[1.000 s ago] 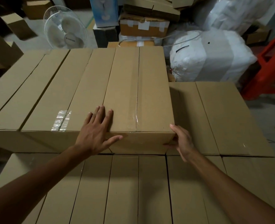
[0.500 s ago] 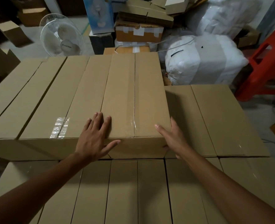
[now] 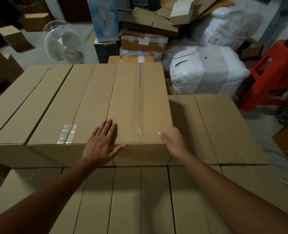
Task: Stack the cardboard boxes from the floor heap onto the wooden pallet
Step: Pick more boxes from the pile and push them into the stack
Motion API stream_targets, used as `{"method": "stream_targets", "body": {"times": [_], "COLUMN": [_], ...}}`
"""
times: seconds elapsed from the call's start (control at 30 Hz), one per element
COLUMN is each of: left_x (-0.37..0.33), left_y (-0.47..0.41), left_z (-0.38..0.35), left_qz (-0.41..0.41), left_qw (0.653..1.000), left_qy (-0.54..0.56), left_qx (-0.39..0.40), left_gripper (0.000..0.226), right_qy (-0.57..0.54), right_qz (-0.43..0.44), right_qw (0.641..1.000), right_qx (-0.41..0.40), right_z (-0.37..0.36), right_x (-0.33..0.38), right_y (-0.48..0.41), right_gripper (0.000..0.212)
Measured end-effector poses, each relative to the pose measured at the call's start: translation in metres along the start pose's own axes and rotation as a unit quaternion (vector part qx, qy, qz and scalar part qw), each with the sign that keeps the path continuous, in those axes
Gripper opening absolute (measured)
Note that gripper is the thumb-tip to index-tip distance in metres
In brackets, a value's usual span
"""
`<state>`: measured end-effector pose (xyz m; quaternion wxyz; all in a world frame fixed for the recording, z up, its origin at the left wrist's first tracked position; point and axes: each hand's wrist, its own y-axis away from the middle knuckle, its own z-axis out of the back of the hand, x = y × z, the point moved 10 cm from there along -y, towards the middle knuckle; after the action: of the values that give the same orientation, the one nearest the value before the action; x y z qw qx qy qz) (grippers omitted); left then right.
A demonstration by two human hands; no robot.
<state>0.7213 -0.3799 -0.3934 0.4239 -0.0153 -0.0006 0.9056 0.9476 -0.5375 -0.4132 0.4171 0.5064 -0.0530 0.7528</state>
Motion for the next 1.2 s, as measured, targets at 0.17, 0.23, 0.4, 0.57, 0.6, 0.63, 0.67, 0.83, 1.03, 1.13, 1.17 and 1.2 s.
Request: {"method": "stream_targets", "body": {"times": [0.17,0.23,0.4,0.57,0.6,0.63,0.67,0.83,1.03,1.13,1.17,1.2], "left_x": [-0.004,-0.007,-0.031,-0.056,-0.060,-0.062,-0.063,-0.062,-0.046,-0.044,-0.046,-0.049], "left_y": [0.001,-0.001,-0.001,0.030,0.041,0.054,0.066,0.143,0.271,0.346,0.373,0.401], "left_z": [0.004,0.018,0.096,0.208,0.228,0.247,0.265,0.339,0.389,0.400,0.402,0.403], "left_qz": [-0.005,0.003,-0.014,-0.031,-0.034,-0.037,-0.039,-0.026,0.053,0.083,0.088,0.092], "left_qw": [0.998,0.997,0.997,0.987,0.982,0.978,0.974,0.958,0.924,0.911,0.911,0.911], "left_qy": [0.016,0.037,0.073,0.152,0.174,0.192,0.204,0.239,0.320,0.344,0.343,0.340], "left_qx": [0.065,0.068,0.030,-0.045,-0.062,-0.077,-0.092,-0.154,-0.203,-0.210,-0.212,-0.214], "left_gripper": [0.115,0.122,0.117,0.107,0.103,0.099,0.097,0.091,0.087,0.083,0.081,0.080], "right_qy": [0.175,0.232,0.258,0.201,0.193,0.182,0.170,0.127,0.030,0.002,-0.006,-0.011], "right_qz": [0.064,0.096,0.147,0.175,0.179,0.183,0.190,0.227,0.226,0.229,0.226,0.223], "right_qw": [0.982,0.968,0.955,0.962,0.962,0.963,0.964,0.958,0.968,0.969,0.971,0.972], "right_qx": [-0.027,-0.017,-0.024,-0.066,-0.070,-0.074,-0.082,-0.125,-0.106,-0.088,-0.084,-0.078], "right_z": [0.011,0.018,0.047,0.087,0.093,0.098,0.105,0.135,0.139,0.129,0.125,0.119], "right_x": [0.036,0.055,0.115,0.181,0.194,0.205,0.216,0.254,0.256,0.239,0.231,0.222], "right_y": [0.027,0.043,0.093,0.163,0.179,0.197,0.214,0.311,0.440,0.511,0.535,0.559], "right_gripper": [0.078,0.078,0.075,0.071,0.071,0.070,0.070,0.072,0.076,0.078,0.078,0.078]}}
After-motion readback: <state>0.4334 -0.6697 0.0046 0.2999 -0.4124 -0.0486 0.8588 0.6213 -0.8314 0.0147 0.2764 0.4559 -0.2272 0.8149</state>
